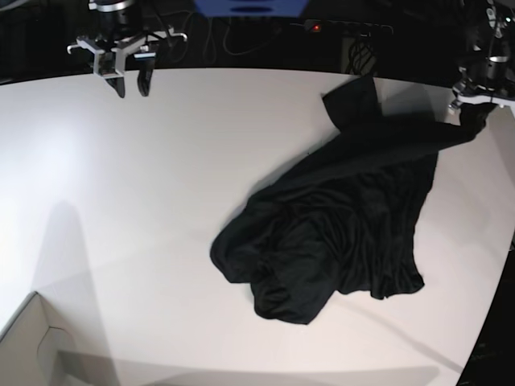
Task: Layout the t-shirt on the table in an organized manner, then fold the t-shirt properly
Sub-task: 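Lift the grasped shirt edge with the left gripper, spreading the heap, then reach the right gripper to the shirt heap and grasp the fabric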
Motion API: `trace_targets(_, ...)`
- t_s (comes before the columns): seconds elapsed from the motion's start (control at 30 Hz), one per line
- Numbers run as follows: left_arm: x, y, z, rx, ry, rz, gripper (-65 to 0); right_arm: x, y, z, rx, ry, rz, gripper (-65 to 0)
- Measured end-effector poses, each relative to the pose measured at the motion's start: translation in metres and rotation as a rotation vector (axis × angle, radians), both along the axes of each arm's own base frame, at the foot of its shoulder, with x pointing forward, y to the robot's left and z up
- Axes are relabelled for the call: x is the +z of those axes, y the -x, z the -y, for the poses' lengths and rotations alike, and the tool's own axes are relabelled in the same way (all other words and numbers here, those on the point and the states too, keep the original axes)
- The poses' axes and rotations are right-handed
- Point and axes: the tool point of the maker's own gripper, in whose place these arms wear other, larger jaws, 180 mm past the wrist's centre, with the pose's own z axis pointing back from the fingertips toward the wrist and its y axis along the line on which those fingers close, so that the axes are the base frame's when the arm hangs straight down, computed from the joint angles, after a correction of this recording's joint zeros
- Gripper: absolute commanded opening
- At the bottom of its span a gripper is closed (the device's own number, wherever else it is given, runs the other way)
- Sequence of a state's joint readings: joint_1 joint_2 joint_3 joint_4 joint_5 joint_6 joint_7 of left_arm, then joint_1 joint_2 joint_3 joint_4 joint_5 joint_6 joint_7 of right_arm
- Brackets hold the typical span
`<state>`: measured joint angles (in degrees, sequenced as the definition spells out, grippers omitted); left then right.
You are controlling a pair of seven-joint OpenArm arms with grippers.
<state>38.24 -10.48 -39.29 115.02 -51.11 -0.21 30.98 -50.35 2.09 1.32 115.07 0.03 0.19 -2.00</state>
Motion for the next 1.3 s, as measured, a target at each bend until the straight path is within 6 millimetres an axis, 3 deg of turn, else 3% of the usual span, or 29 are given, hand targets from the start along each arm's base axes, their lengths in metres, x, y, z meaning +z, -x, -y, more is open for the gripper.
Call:
trace_targets(0.1, 0.001, 0.001, -0.004, 0.01, -0.007, 0.0, -64.5, 0.002, -0.009, -0.014, 0.031, -0.027, 0.019, -39.8)
trace_targets(0.23, -0.007, 0.004, -0.007, 0.02, 0.003, -0.019, -64.5, 0.01, -0.035, -0.038, 0.076, -0.075, 0.074, -33.8)
trace_targets(0.37, -0.017, 0.009, -0.01, 0.035, 0.017, -0.045, -64.5, 0.009, -0.059, -0.089, 0.186, -0.154, 0.028, -27.4)
trace_targets(0.53, -0.035, 0.017, -0.016, 0.062, 0.038, -0.086, -64.5, 0.029, -0.098, -0.147, 0.346, -0.189, 0.031, -26.9)
trace_targets(0.63, -0.049, 0.02, -0.01, 0.052, 0.059, -0.119, -64.5, 0.035, -0.116, -0.168, 0.359, -0.229, 0.05, -26.9)
trace_targets(0.77, -0.062, 0.023, -0.003, 0.01, 0.005, -0.18, -64.5, -0.007, -0.114, -0.167, 0.375, -0.178, -0.07, -27.0)
trace_targets(0.83, -0.068, 0.022, 0.008, -0.02, 0.0, -0.193, -64.5, -0.003, -0.121, -0.173, 0.396, -0.175, -0.051, -27.0)
trace_targets(0.93, -0.079, 0.026, 0.021, -0.06, -0.001, -0.24, -64.5, 0.013, -0.148, -0.177, 0.407, -0.166, 0.021, -27.0)
trace_targets(1.03, -0.079, 0.025, 0.021, -0.063, -0.015, -0.236, -64.5, 0.012, -0.164, -0.175, 0.406, -0.143, 0.035, -27.0)
trace_targets(1.13, -0.079, 0.025, 0.021, -0.064, -0.017, -0.237, -64.5, -0.004, -0.168, -0.176, 0.414, -0.125, -0.014, -27.1)
trace_targets(1.3, -0.08, 0.026, 0.021, -0.064, -0.016, -0.239, -64.5, 0.007, -0.201, -0.183, 0.415, -0.113, 0.033, -29.0)
